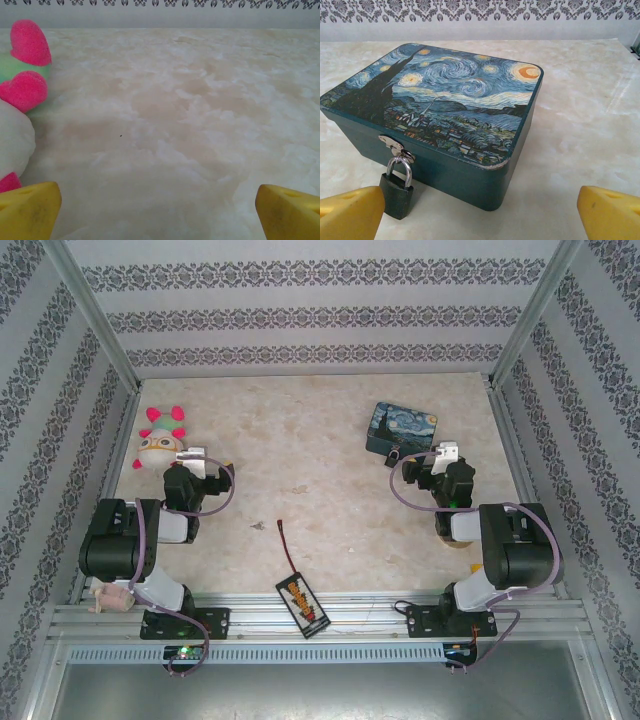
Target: Unlock a padlock with a key
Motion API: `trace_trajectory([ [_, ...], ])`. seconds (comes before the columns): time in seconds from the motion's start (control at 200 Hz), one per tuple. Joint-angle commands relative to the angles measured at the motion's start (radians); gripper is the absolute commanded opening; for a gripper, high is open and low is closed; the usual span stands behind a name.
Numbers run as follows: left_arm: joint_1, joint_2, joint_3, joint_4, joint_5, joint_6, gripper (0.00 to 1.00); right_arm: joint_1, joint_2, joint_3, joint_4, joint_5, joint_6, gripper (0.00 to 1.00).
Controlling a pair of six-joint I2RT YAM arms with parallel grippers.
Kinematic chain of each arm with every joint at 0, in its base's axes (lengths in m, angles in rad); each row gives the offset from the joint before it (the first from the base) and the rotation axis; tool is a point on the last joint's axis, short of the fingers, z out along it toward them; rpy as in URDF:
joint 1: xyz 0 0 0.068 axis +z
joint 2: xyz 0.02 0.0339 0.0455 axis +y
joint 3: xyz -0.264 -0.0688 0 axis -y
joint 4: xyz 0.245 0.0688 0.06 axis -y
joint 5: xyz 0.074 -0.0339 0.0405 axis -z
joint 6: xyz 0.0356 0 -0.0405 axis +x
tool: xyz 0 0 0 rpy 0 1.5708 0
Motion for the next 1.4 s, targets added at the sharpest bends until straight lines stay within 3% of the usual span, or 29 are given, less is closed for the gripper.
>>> trace_trajectory([
  [0.0,0.001,-0.010,0.010,-0.016,0.010,0.003,0.99,0.006,-0.012,0.013,0.008,0.013,0.005,0.98],
  [1.074,0.001,-0.010,0.008,-0.013,0.012,0.002,0.99,0.006,-0.017,0.014,0.003,0.041,0.011,0.98],
  [1.399,0.001,-0.227,0.032,-0.227,-0.045,-0.014,0.99,0.006,-0.202,0.060,-0.240,0.105,0.029,0.98],
])
